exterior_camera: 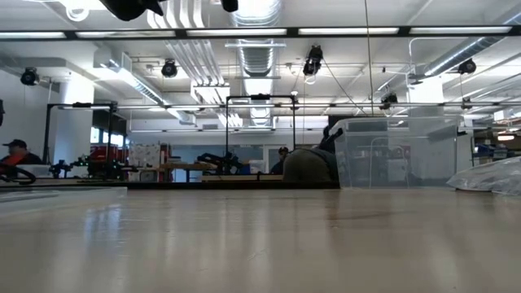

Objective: Roll bandage
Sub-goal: Roll the orange bandage

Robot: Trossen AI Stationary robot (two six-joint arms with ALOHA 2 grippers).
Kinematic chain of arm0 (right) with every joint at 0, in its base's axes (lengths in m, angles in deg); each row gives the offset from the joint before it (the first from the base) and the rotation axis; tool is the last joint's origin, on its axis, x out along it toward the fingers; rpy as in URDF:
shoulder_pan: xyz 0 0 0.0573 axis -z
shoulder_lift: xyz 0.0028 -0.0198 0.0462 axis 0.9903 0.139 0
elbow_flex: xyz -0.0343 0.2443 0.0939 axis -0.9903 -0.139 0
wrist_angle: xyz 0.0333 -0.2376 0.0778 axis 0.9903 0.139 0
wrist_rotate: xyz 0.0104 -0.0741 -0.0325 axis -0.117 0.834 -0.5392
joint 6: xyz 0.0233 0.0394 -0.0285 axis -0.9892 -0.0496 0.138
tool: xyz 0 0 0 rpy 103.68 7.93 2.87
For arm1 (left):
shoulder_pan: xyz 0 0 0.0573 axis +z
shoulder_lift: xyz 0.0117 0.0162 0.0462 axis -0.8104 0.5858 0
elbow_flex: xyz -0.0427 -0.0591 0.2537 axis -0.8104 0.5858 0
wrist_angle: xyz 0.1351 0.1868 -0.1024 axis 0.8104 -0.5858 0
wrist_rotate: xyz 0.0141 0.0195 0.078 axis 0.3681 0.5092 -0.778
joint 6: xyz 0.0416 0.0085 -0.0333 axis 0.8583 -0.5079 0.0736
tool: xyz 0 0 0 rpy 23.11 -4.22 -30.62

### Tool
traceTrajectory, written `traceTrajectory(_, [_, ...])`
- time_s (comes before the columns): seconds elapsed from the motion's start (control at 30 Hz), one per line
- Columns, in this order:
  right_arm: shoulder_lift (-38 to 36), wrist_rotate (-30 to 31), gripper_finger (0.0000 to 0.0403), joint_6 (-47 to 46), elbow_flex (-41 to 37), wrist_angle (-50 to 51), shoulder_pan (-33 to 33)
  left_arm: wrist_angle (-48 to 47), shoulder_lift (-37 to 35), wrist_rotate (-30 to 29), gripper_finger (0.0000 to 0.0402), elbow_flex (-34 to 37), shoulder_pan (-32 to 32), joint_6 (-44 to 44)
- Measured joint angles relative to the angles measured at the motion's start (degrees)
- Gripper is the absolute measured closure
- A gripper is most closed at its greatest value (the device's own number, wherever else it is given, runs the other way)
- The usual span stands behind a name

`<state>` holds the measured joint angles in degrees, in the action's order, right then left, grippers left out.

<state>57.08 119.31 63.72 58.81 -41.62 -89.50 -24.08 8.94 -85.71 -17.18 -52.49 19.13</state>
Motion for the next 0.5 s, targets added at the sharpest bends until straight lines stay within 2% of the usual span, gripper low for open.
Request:
traceTrajectory(0.2, [2.62,0.45,0.0312,5.87,0.00,-7.83,0.00,-0.02,-0.60,-0.04,0.0397,0.00,0.02,3.53])
traceTrajectory(0.5, [3.57,0.23,0.0316,2.53,0.06,-7.91,0.00,-1.85,-3.79,-0.01,0.0352,0.04,0.04,4.96])
